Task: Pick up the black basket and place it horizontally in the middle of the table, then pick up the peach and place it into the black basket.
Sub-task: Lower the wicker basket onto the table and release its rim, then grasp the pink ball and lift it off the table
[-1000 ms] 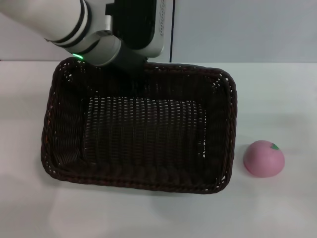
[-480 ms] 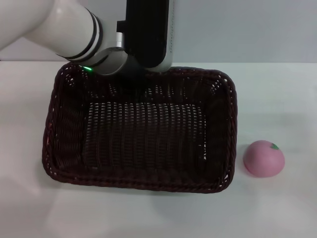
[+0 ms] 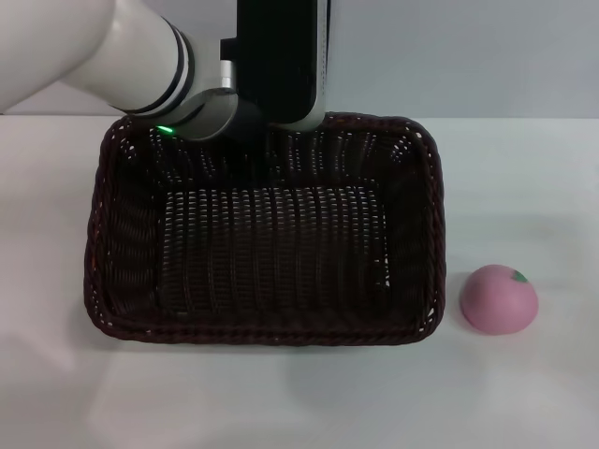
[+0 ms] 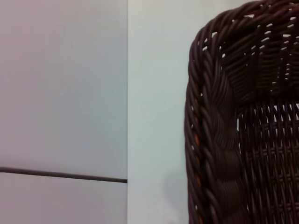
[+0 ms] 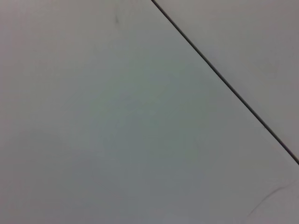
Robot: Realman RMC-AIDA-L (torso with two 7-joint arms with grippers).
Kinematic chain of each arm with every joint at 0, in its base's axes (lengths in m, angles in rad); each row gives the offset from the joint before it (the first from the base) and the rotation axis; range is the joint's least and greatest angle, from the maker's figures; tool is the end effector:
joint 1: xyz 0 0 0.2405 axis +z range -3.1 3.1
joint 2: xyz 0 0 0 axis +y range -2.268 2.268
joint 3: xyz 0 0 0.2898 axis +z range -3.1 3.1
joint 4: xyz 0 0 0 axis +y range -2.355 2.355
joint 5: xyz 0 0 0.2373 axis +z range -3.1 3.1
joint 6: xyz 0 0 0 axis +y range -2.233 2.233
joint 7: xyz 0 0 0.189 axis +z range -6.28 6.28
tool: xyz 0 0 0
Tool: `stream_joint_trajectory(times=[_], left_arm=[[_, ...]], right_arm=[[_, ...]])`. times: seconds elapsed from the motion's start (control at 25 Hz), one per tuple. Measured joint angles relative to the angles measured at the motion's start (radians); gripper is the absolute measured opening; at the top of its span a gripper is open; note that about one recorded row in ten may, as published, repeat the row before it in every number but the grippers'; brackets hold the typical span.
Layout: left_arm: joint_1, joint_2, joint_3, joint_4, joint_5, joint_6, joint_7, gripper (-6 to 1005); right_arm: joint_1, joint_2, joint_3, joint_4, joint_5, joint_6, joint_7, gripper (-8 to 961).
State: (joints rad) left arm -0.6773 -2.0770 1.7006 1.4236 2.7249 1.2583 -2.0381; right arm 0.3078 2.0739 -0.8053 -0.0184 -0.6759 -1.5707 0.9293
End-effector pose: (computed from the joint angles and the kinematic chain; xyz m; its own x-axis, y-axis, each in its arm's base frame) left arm -0.1368 0.4391 -0.0934 0.8415 -0.1724 -0.5119 -0.3779 -0.8651 -0.3298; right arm 0.3890 0.3245 0.0051 0.1200 0.1217 -0.9853 -0.9546 -0.2583 -0.1481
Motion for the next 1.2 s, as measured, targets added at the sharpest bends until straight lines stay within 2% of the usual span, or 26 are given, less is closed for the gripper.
stream_joint_trajectory(times=[0.36,0.6,0.68,0.72,0.76,0.8,0.88,1.08,1.12,1.16,1.2], left_arm=[[0.026,0.001,0.029,0.041,0.028,-0.032,-0.001,552],[0.041,0.005,0.012,0.078,0.027,-0.089,-0.001,691],[0.058,0.005,-0.011,0.1,0.011,-0.111,-0.001,715],[0.089,0.006,-0.044,0.133,-0.04,-0.145,0.001,714],[0.089,0.006,-0.044,0.133,-0.04,-0.145,0.001,714],[0.113,0.007,-0.07,0.151,-0.077,-0.165,0.004,713],[0.172,0.009,-0.129,0.184,-0.208,-0.213,0.034,713],[0.341,0.011,-0.244,0.171,-0.673,-0.335,0.233,713],[0.365,0.011,-0.257,0.155,-0.742,-0.343,0.267,713],[0.391,0.012,-0.274,0.13,-0.848,-0.347,0.313,714],[0.417,0.012,-0.294,0.095,-0.958,-0.345,0.362,714]], right_arm=[[-0.005,0.0,0.0,0.0,-0.003,0.0,0.0,674],[-0.011,0.0,-0.001,-0.003,0.0,-0.008,0.0,673],[-0.02,-0.001,-0.011,-0.033,-0.011,-0.012,0.001,673],[-0.045,-0.008,-0.03,-0.115,-0.076,-0.011,-0.001,673],[-0.045,-0.008,-0.03,-0.115,-0.076,-0.011,-0.001,673],[-0.057,-0.014,-0.035,-0.157,-0.116,-0.007,0.006,673],[-0.08,-0.04,-0.033,-0.249,-0.22,0.01,0.07,673],[-0.096,-0.137,-0.026,-0.44,-0.459,0.047,0.311,673],[-0.089,-0.16,-0.01,-0.536,-0.589,0.049,0.409,673],[-0.089,-0.16,-0.01,-0.536,-0.589,0.049,0.409,673],[-0.084,-0.166,0.006,-0.596,-0.673,0.049,0.48,673]])
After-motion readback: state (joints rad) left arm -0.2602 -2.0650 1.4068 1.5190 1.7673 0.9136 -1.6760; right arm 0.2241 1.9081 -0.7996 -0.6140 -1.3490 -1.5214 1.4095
